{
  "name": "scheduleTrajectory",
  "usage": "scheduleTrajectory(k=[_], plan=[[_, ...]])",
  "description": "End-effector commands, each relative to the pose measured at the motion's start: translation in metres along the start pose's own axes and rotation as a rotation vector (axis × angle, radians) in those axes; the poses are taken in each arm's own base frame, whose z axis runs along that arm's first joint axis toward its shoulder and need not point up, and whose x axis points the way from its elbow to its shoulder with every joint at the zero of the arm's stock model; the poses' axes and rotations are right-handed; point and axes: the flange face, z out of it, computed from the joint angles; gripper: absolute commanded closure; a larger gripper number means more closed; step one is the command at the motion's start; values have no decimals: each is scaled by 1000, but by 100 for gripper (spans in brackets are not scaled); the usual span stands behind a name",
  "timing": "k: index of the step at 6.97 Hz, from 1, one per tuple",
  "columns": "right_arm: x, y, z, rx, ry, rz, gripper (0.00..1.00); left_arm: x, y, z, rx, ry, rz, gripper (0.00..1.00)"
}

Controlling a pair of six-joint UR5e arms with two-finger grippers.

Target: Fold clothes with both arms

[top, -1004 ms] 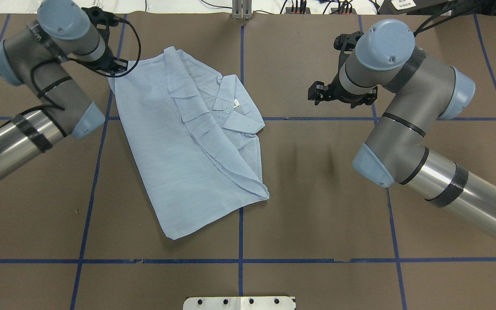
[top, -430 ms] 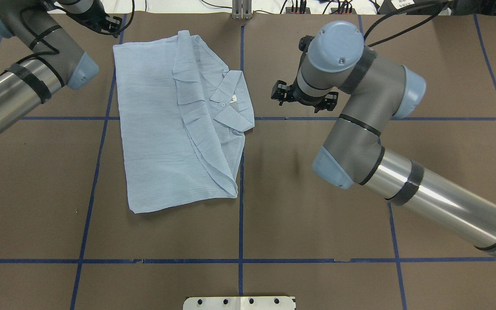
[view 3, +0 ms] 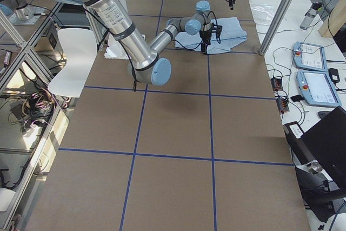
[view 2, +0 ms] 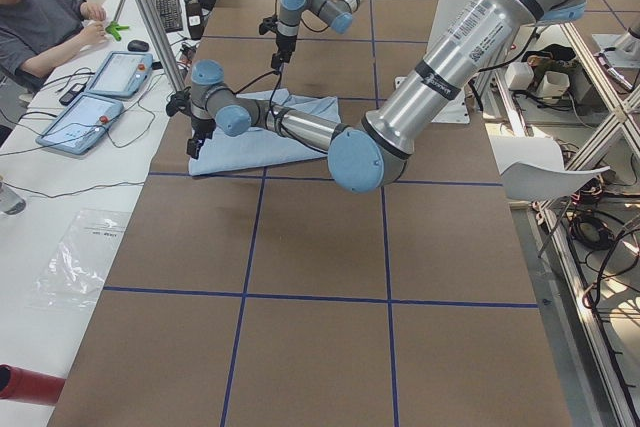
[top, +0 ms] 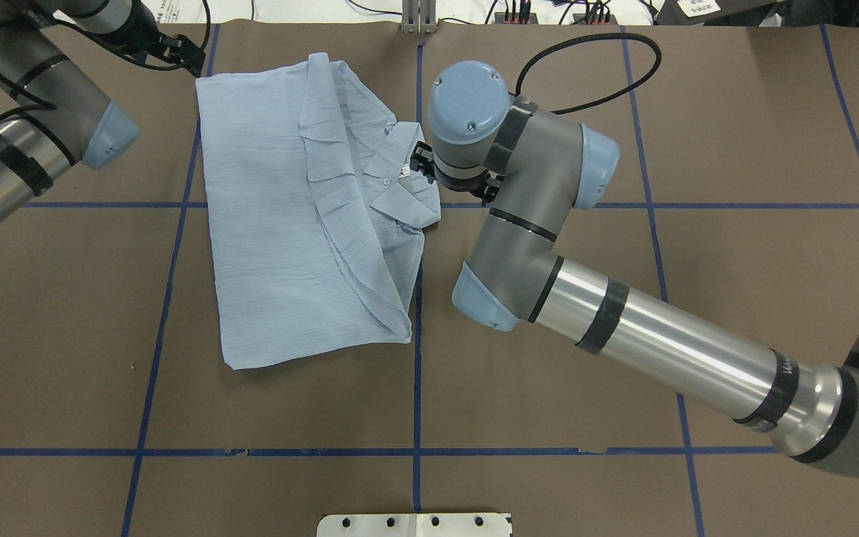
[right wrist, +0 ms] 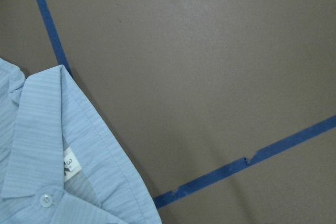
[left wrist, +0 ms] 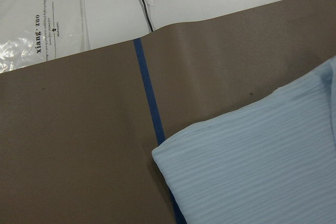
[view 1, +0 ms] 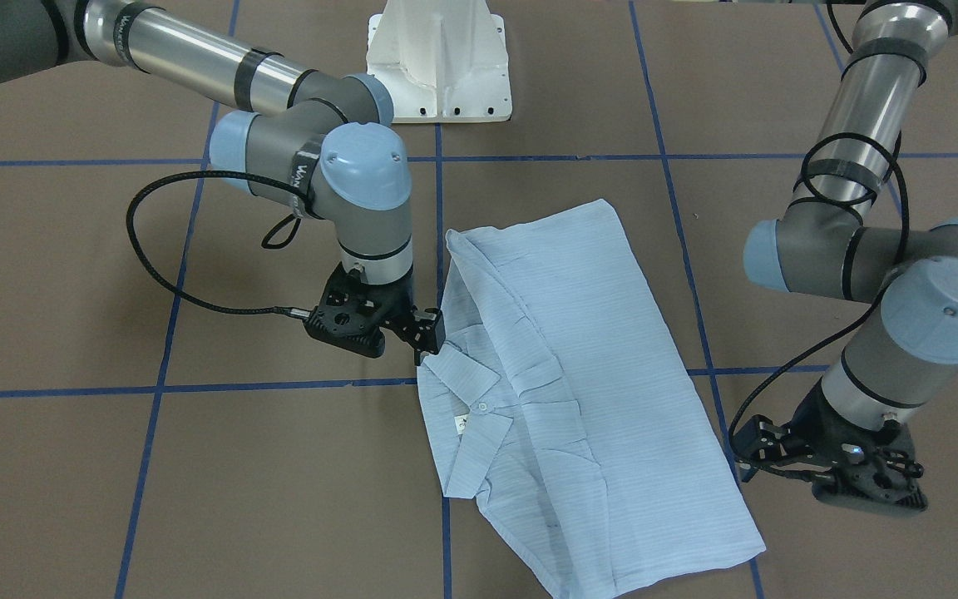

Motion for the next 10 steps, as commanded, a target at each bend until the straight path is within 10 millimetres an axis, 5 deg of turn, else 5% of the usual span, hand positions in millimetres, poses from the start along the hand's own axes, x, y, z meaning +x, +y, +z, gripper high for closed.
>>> scheduleTrajectory(k=[1,7,8,9,10], plan=[[-13,25,33,22,-23,83,8,4,4,-3,5,9,-26,0],[-14,40,52,34,-56,77,40,7,7,-4,7,12,-32,0],[-15,41,51,40,-60,86,54,8,6,-5,8,14,-32,0],[-20,42,47,38,-68,111,100,8,7,-6,9,17,-31,0],[-22,43,44,36,-72,108,100,10,6,-9,13,20,-29,0]])
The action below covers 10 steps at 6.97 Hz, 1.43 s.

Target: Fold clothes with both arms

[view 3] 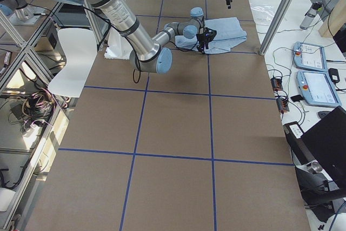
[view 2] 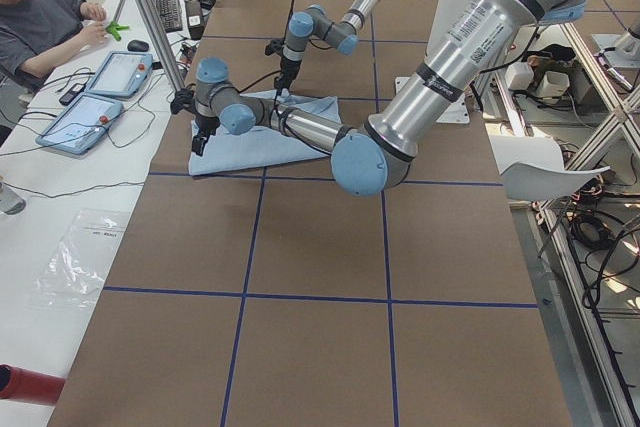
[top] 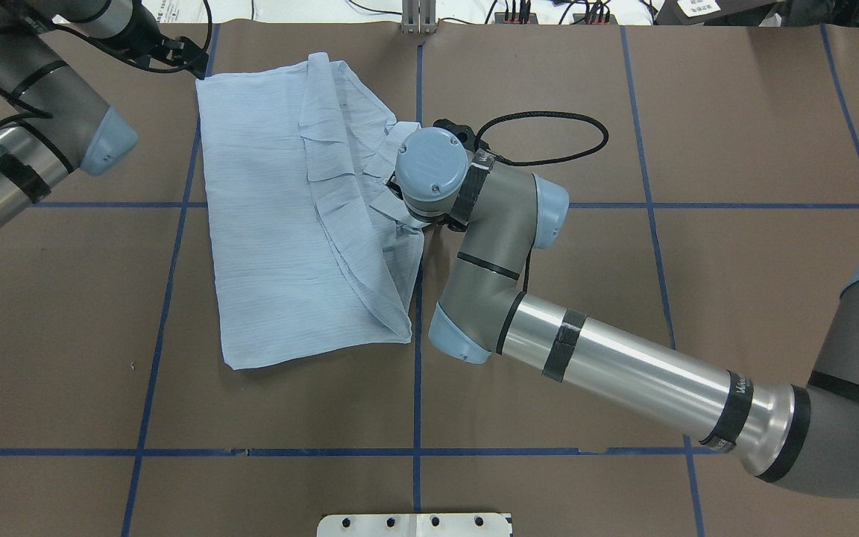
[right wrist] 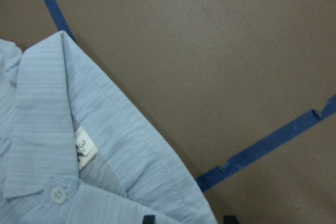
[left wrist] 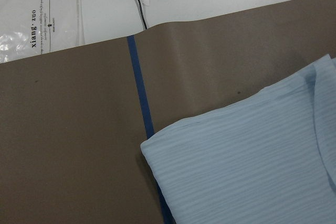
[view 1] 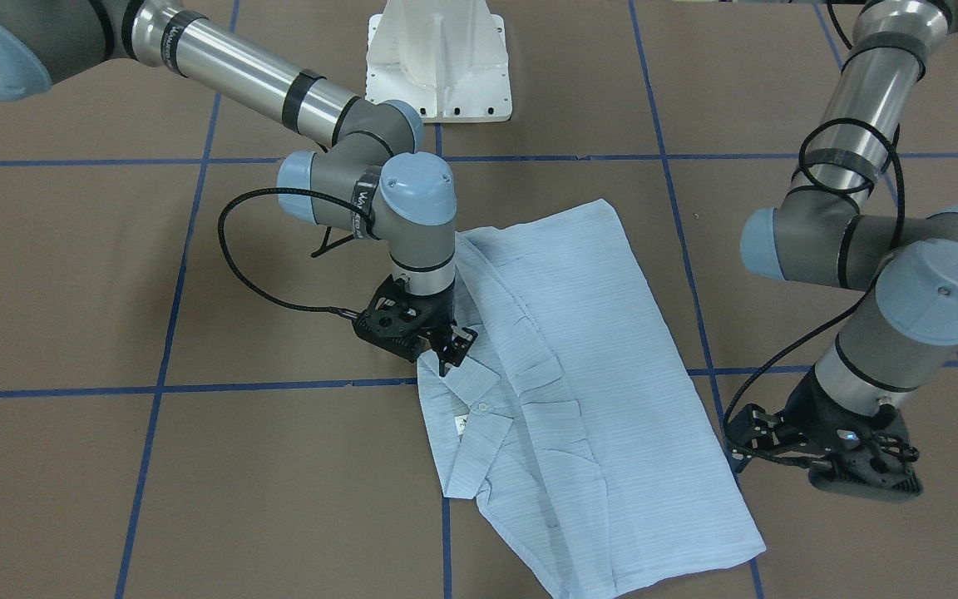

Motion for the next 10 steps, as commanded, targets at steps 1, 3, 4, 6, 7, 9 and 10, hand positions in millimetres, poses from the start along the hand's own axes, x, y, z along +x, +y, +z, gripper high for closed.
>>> scheduleTrajectory(k=[1,3,4,6,7,9,10], plan=[[-4,3,-11,-9,-19,7,100,4,-1,-5,8,7,-4,0],[15,2,-23,-18,-39,2,100,8,12,-9,10,21,-23,0],[54,-3,-36,-27,-65,0,100,13,19,-8,4,33,-22,0],[143,12,-64,-48,-57,-28,100,24,28,-8,0,47,-34,0],[177,17,-70,-58,-47,-41,100,34,32,-8,0,58,-30,0],[198,12,-59,-41,-16,-49,100,32,41,-13,2,69,-25,0],[202,11,-55,-37,-7,-82,100,32,44,-16,4,70,-24,0]])
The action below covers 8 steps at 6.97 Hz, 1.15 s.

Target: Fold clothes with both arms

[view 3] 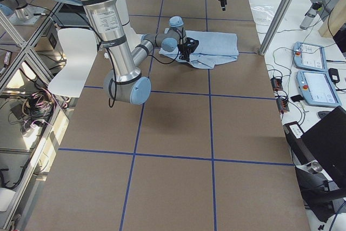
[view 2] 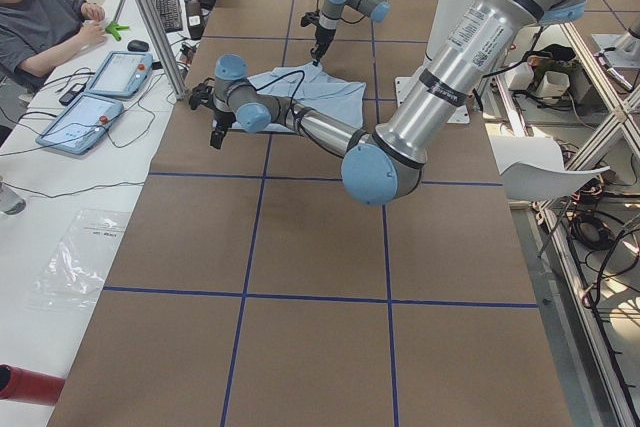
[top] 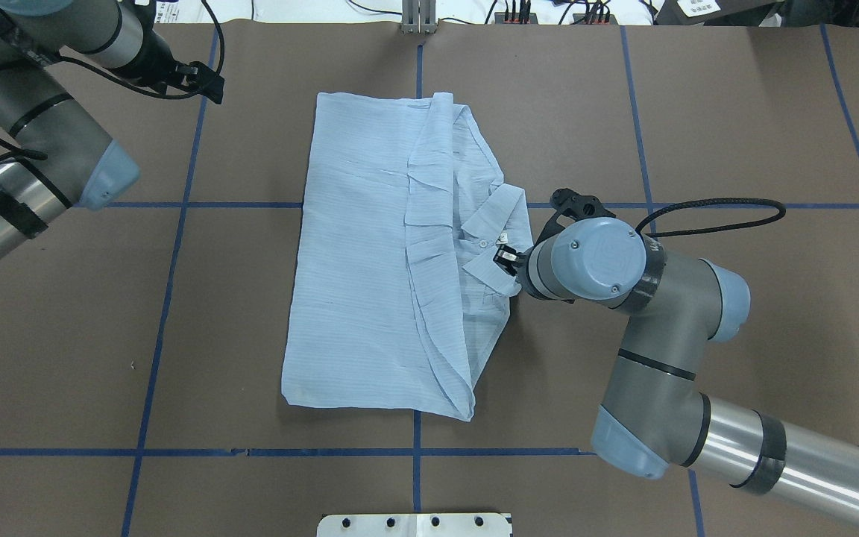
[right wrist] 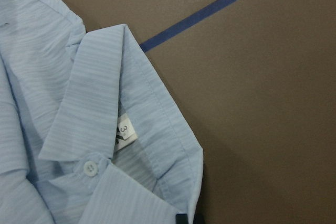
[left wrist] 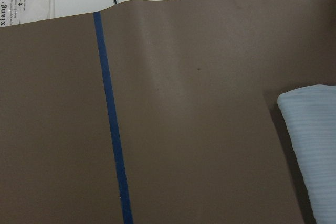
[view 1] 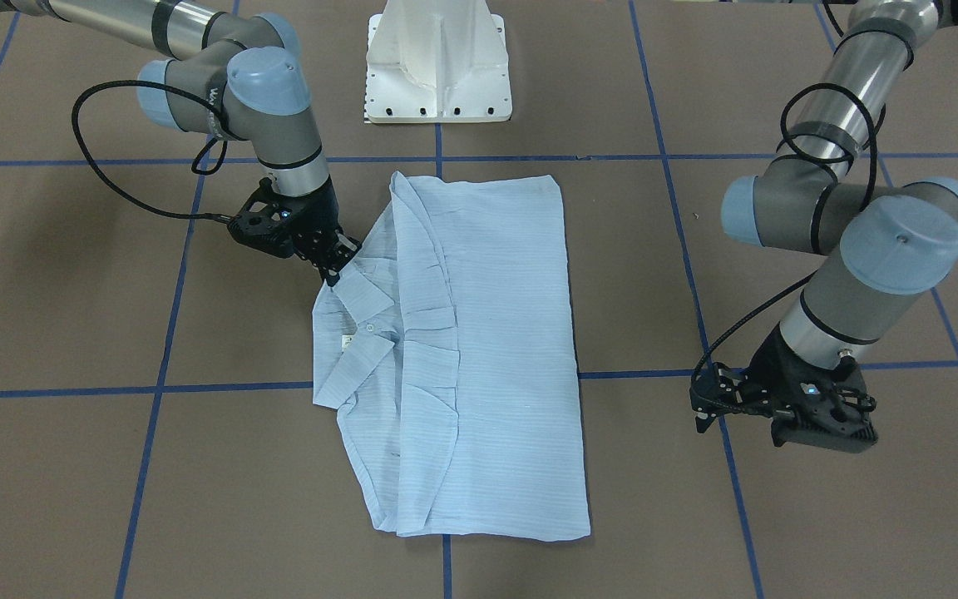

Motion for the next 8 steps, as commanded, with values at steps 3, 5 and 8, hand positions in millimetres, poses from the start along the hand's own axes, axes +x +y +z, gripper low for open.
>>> scheduleTrajectory(k=[3,5,8], plan=[[-2,-5,-6,13,70,-285,0,-3,8,-4,-1,5,1,0],[-70,18,-42,-41,108,-406,0,-11,16,1,-17,4,-5,0],[-82,101,-38,-147,113,-637,0,-17,27,-4,-17,8,-4,0]])
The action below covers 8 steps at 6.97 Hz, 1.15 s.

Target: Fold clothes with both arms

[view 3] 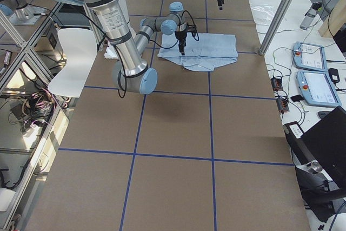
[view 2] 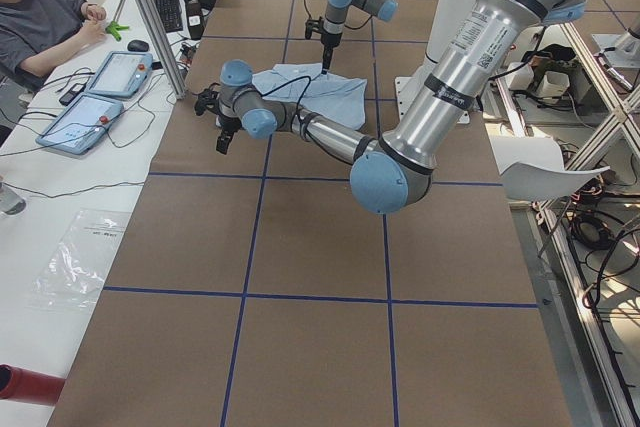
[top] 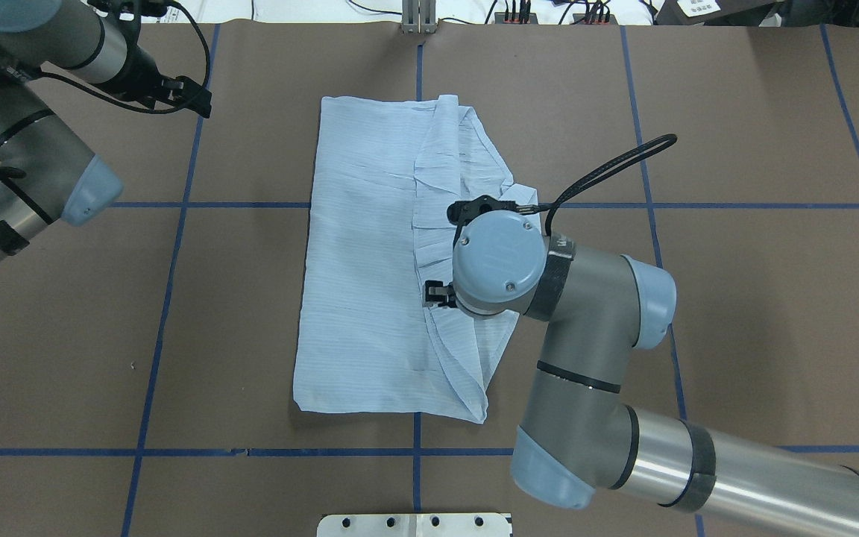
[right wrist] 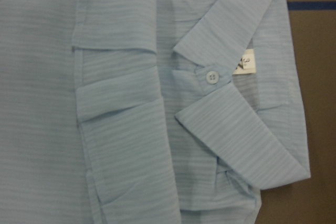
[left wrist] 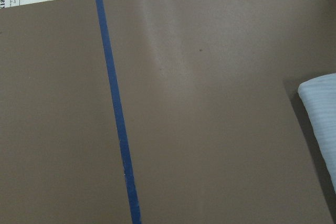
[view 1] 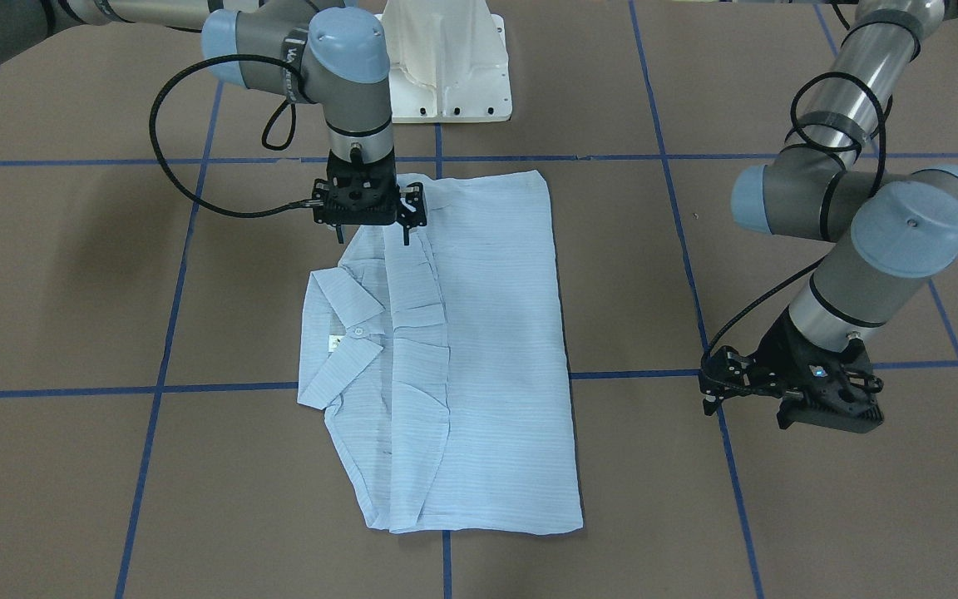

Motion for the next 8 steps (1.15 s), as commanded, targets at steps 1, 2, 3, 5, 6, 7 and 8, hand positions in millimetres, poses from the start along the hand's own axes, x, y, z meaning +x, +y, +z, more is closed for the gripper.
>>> scheduleTrajectory(k=[1,2,3,5,6,7,8], plan=[[-27,37,12,-60,50,-232,0,-4,6,-1,-2,-1,-1,0],[-33,37,22,-71,71,-301,0,-4,6,-1,-2,-1,-1,0],[-35,35,32,-68,94,-369,0,-4,6,-1,-2,-1,-1,0],[-38,42,45,-63,129,-406,0,-5,6,0,-4,0,-2,0],[-40,43,42,-74,147,-421,0,-4,6,-1,-3,0,-1,0],[-43,48,42,-85,160,-428,0,-4,6,-1,-3,0,-1,0],[-44,56,45,-93,160,-437,0,-4,6,-1,-3,0,-1,0]])
